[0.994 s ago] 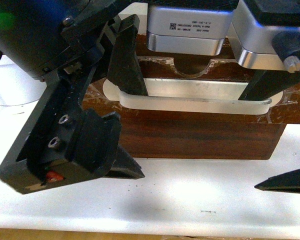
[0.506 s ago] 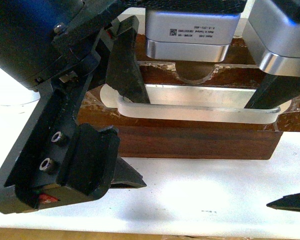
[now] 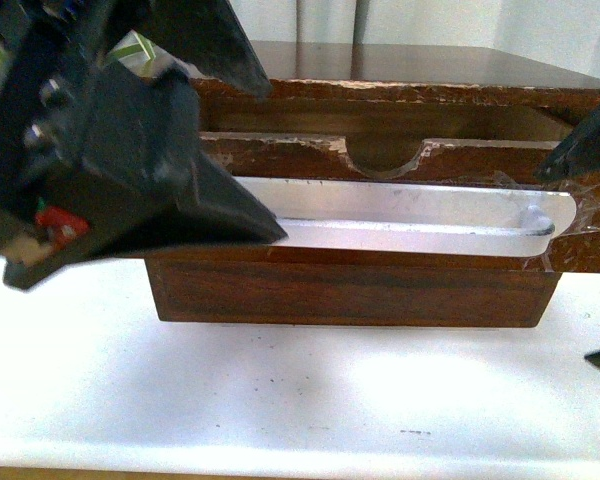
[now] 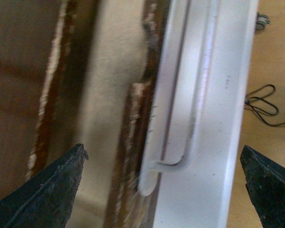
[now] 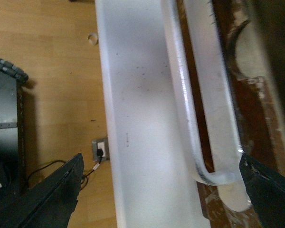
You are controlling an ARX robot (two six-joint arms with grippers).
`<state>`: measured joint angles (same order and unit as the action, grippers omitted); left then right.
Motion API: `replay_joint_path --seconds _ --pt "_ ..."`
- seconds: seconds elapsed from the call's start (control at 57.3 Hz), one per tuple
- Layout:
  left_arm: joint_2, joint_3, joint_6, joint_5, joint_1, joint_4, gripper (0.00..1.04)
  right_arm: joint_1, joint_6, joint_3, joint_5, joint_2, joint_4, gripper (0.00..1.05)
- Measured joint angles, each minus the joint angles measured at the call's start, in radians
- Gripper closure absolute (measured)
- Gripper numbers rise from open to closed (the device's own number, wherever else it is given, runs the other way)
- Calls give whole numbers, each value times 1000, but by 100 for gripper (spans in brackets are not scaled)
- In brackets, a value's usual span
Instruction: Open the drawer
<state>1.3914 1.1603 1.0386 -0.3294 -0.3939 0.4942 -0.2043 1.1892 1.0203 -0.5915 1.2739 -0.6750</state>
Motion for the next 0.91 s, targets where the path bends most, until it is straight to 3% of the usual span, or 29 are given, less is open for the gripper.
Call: replay_joint_path --seconds 0.244,0.419,0.488,0.61,0.802,0.907 --pt "-126 -92 -69 -19 74 -172 7 103 -99 -63 -102 -115 169 9" --pt "-217 -202 -150 39 129 -364 7 179 -222 -152 -185 -227 303 9" --pt "-279 -295 -243 79 181 -520 7 218 -303 -227 -199 -301 396 9" --pt "-381 -428 -365 123 254 -639 7 272 -426 -353 -196 -396 523 9" --pt "-522 -628 -664 118 410 -715 7 389 -645 -578 -169 -544 732 9" --pt "-615 -731 -832 152 465 -713 7 449 -712 -665 -188 -632 732 9"
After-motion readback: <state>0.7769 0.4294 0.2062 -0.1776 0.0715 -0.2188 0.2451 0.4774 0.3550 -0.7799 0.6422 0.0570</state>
